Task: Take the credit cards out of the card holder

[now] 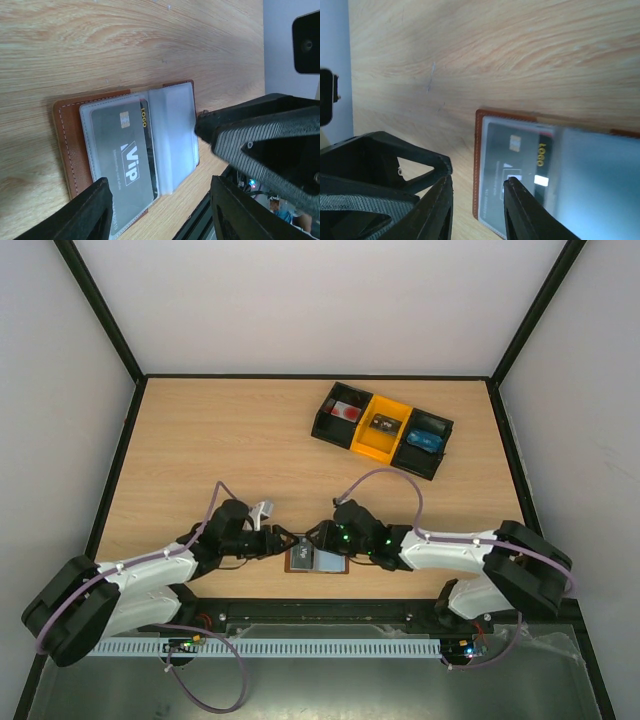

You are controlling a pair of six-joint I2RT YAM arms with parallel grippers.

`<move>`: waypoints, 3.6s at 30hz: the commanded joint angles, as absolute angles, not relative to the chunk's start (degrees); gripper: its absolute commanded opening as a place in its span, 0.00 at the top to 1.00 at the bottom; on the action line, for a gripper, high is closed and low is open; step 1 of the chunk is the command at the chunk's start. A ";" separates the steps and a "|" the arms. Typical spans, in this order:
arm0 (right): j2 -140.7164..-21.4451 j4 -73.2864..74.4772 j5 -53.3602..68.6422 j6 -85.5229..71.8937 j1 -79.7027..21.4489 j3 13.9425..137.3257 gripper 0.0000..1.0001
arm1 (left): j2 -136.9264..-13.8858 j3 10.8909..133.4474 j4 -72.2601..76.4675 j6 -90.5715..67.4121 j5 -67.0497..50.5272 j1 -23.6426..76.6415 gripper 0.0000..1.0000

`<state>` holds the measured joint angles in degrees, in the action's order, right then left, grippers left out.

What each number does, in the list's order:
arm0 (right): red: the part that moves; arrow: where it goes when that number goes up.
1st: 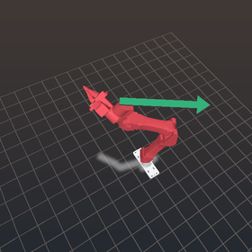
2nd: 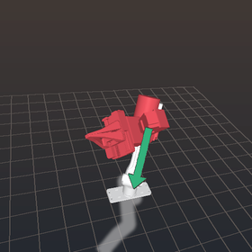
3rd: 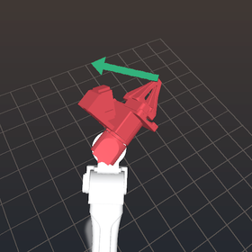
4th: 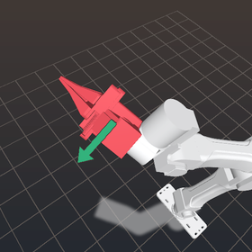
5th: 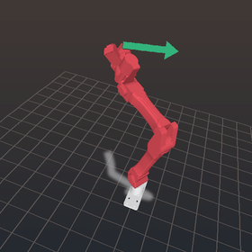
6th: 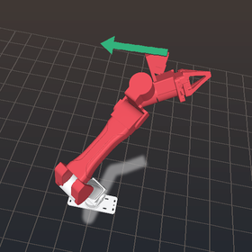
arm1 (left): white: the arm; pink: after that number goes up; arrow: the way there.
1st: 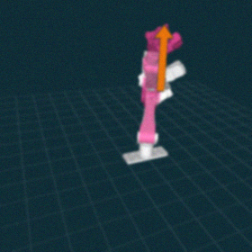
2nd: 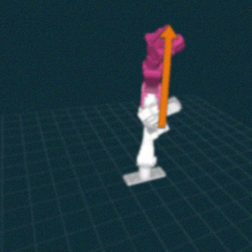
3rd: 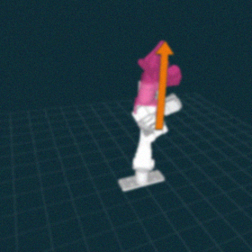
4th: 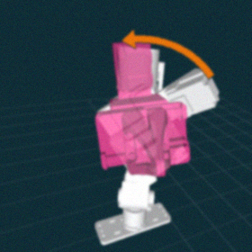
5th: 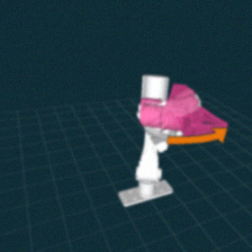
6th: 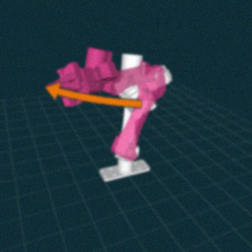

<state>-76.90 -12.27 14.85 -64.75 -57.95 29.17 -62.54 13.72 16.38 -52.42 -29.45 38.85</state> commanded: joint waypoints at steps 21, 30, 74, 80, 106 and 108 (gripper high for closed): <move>-82.92 -16.92 8.01 -66.55 -61.28 23.27 0.73 | -64.96 10.61 22.63 -56.09 -26.53 42.26 0.55; -82.28 -15.77 6.79 -65.65 -61.32 23.49 0.75 | -69.15 10.46 25.14 -55.57 -26.73 42.45 0.65; -87.20 -28.56 9.83 -68.96 -61.30 21.61 0.78 | -64.85 9.96 24.85 -53.08 -26.94 42.45 0.91; -87.55 -29.94 10.19 -69.44 -61.28 20.77 0.78 | -69.83 9.56 27.40 -51.99 -26.87 42.45 0.96; -89.54 -37.23 11.97 -70.32 -61.33 19.56 0.84 | -77.77 8.70 26.38 -49.63 -24.35 42.57 0.97; -89.66 -37.78 12.20 -70.15 -61.27 19.32 0.88 | -77.79 8.71 26.42 -49.49 -24.49 42.59 0.97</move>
<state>-88.49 -34.85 10.33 -69.82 -60.88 20.18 -76.55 10.07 29.34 -51.16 -26.57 42.22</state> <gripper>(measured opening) 0.146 0.028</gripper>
